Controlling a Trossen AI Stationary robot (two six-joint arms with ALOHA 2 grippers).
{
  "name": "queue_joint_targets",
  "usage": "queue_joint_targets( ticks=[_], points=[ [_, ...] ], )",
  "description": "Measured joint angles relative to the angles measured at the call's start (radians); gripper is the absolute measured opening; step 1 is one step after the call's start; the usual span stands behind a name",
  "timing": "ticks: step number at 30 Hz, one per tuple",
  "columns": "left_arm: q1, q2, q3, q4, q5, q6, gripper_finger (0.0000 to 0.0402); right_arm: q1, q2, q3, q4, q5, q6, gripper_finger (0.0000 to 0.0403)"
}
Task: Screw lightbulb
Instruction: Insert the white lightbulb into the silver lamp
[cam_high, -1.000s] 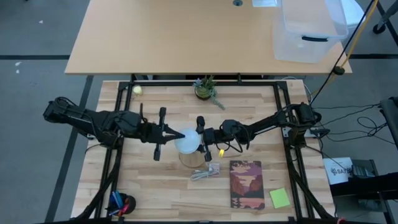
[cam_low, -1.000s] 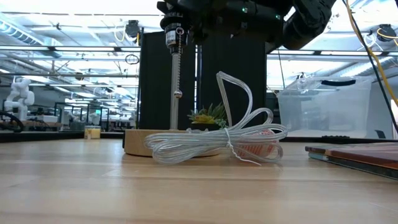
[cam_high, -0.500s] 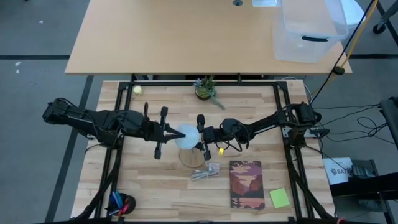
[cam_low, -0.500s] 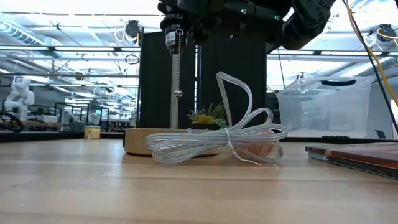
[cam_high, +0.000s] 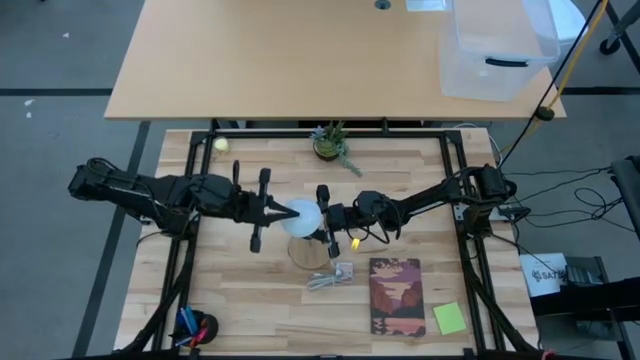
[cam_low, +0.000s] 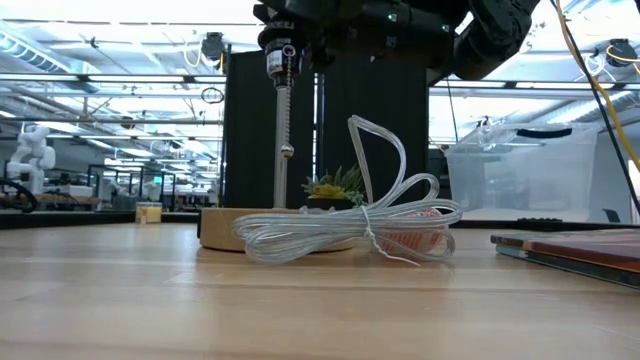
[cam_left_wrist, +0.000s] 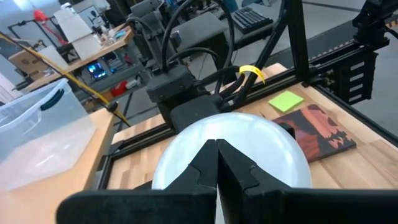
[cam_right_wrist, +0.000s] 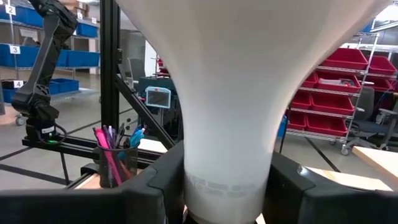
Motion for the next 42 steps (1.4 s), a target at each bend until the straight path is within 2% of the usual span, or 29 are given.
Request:
queue_joint_targets(
  ticks=[4,15,25,42],
  points=[
    [0.001,0.003,0.0,0.0,-0.001,-0.013,0.0,0.001,-0.005,0.002,-0.004,-0.003,0.005,0.0181],
    [0.0,0.021,-0.002,0.022,0.0,-0.019,0.0,0.006,-0.104,0.002,-0.169,-0.001,0.003,0.0252],
    [0.0,0.022,-0.003,0.029,0.003,-0.023,0.0,0.015,-0.226,0.002,-0.419,0.054,-0.063,0.0258],
    [0.0,0.046,-0.002,0.067,0.006,-0.026,0.0,0.018,-0.383,0.002,-0.731,0.136,-0.155,0.0258]
  ],
)
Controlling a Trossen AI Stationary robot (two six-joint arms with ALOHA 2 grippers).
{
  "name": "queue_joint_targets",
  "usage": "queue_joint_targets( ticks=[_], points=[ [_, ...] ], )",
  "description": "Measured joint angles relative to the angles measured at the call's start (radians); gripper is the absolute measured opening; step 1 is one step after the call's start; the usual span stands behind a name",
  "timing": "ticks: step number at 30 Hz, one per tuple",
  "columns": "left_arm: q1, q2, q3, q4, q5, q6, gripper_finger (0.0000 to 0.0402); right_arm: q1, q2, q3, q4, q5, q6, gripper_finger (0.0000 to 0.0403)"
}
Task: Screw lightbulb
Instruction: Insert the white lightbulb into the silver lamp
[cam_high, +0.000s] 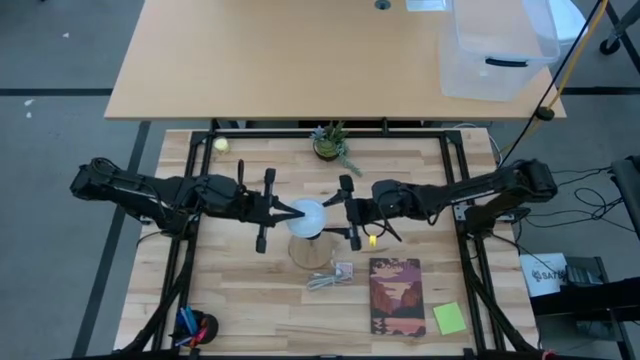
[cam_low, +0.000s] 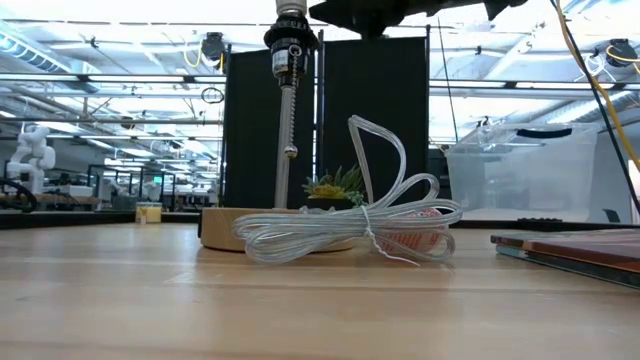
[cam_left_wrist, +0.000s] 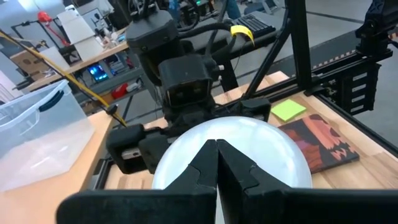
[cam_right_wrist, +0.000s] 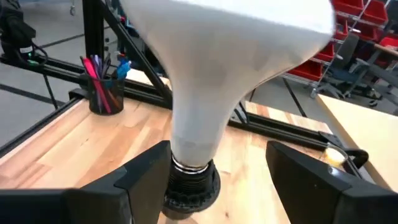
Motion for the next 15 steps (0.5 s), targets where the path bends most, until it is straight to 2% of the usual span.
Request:
queue_joint_targets(
  ticks=[7,15],
  points=[
    [0.0,0.0,-0.001,0.004,0.0,0.0,0.0,0.011,-0.066,0.0,-0.12,0.002,-0.052,0.0258],
    [0.0,0.001,-0.002,0.019,-0.003,-0.001,0.0,0.016,-0.096,0.0,-0.127,0.002,-0.051,0.0258]
  ],
)
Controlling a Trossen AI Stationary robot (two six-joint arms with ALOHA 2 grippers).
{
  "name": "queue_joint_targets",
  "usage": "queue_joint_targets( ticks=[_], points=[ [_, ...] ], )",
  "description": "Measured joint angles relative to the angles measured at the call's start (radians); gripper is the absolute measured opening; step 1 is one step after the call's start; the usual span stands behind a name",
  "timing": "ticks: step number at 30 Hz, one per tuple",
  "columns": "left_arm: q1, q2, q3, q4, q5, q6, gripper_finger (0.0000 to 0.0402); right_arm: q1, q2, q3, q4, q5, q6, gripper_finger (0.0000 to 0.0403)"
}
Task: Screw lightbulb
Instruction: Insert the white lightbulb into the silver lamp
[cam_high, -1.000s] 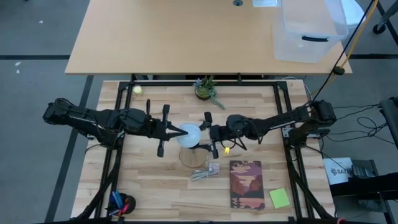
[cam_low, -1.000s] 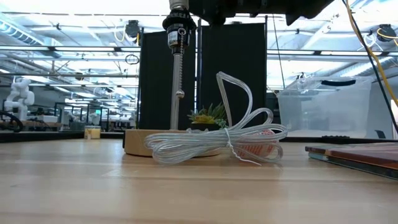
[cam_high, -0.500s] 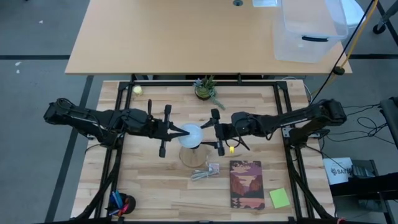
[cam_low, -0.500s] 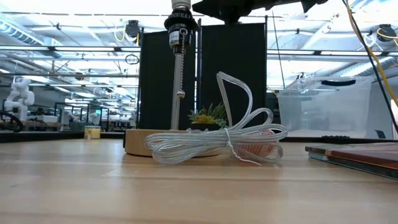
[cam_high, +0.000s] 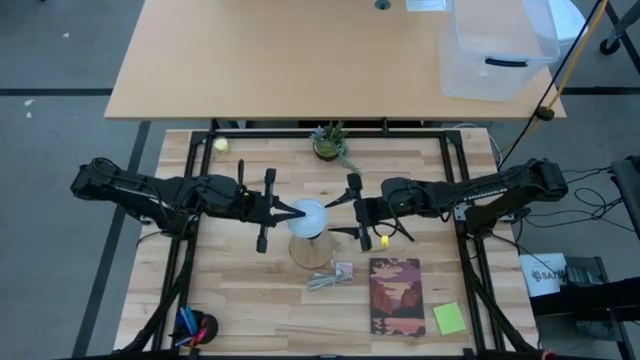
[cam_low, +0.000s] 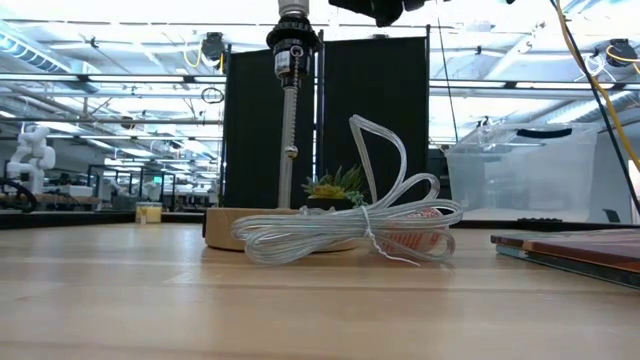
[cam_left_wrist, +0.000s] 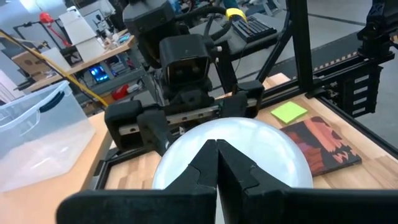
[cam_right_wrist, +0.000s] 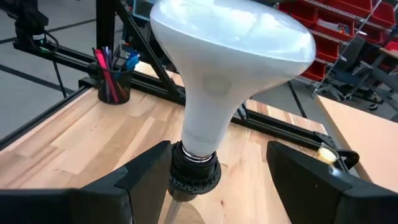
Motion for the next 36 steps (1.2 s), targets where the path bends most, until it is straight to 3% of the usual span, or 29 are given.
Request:
queue_joint_targets(
  ticks=[4,10,13,16,24,36],
  points=[
    [0.004,0.0,0.0,0.001,-0.002,-0.017,0.0,0.013,0.0,0.0,-0.004,0.016,-0.071,0.0258],
    [0.011,0.0,0.0,0.002,-0.006,-0.027,0.0,0.091,0.0,0.0,-0.013,0.348,-0.368,0.0258],
    [0.011,0.0,0.0,0.002,-0.006,-0.027,0.0,0.118,0.0,0.0,-0.004,0.429,-0.436,0.0258],
    [0.01,0.0,0.0,0.002,-0.006,-0.026,0.0,0.127,0.0,0.0,0.008,0.417,-0.36,0.0258],
    [0.01,0.0,0.0,0.003,-0.007,-0.036,0.0,0.116,0.007,0.0,-0.005,0.262,-0.016,0.0258],
    [0.01,-0.001,0.0,0.003,-0.023,-0.074,0.0,0.116,0.021,-0.002,-0.016,0.251,0.039,0.0258]
  ],
)
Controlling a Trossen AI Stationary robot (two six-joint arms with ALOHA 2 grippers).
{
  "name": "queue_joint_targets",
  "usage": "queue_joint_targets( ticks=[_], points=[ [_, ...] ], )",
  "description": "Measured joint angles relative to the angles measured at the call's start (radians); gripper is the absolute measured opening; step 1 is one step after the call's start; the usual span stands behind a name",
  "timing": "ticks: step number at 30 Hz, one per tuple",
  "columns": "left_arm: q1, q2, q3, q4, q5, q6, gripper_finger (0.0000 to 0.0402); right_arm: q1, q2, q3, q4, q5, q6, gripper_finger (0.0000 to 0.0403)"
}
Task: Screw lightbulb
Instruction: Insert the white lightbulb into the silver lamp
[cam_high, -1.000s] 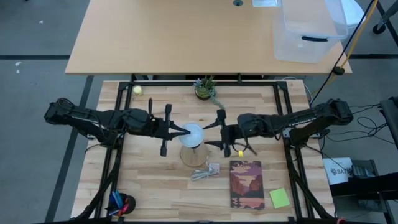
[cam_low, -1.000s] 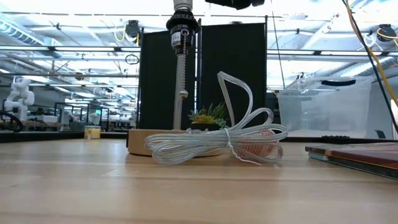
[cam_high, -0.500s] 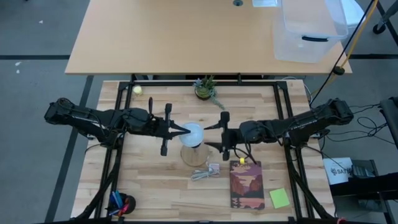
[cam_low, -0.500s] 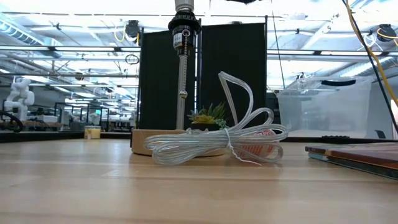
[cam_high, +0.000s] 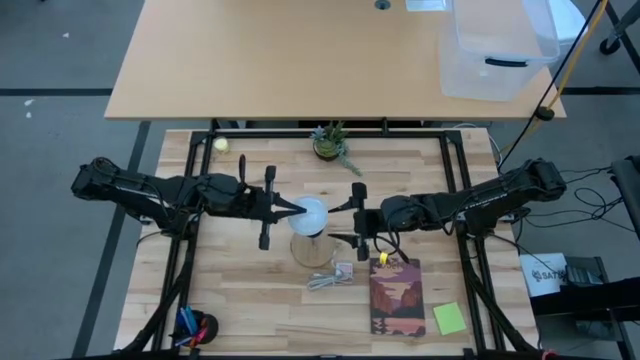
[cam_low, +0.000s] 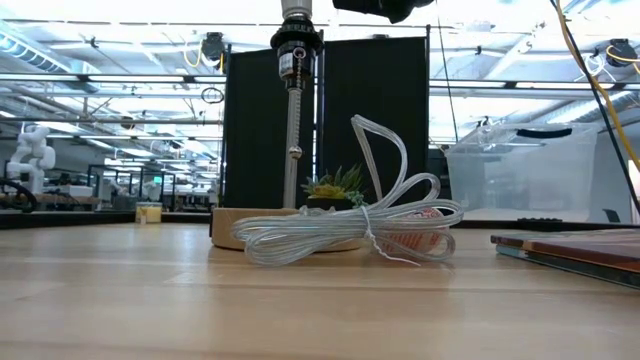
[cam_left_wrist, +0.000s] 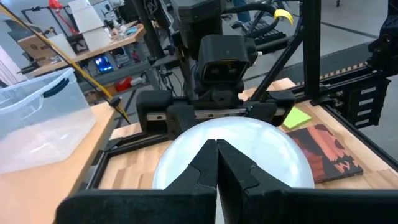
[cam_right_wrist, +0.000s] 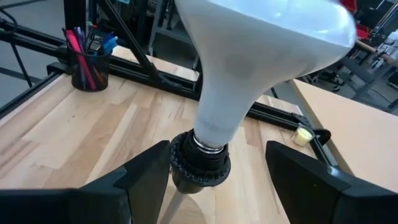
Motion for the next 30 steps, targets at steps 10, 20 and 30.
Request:
queue_joint_targets(
  ticks=[10,20,30],
  points=[
    [0.0,0.0,0.034,-0.052,-0.01,-0.036,0.0,-0.005,0.004,0.0,0.01,0.0,0.071,0.0258],
    [0.0,0.0,0.037,-0.056,-0.011,-0.053,0.0,-0.002,0.069,0.001,0.073,0.009,0.084,0.0258],
    [0.0,-0.001,0.037,-0.065,-0.012,-0.059,0.0,0.067,-0.006,0.001,0.03,0.279,-0.212,0.0258]
  ],
)
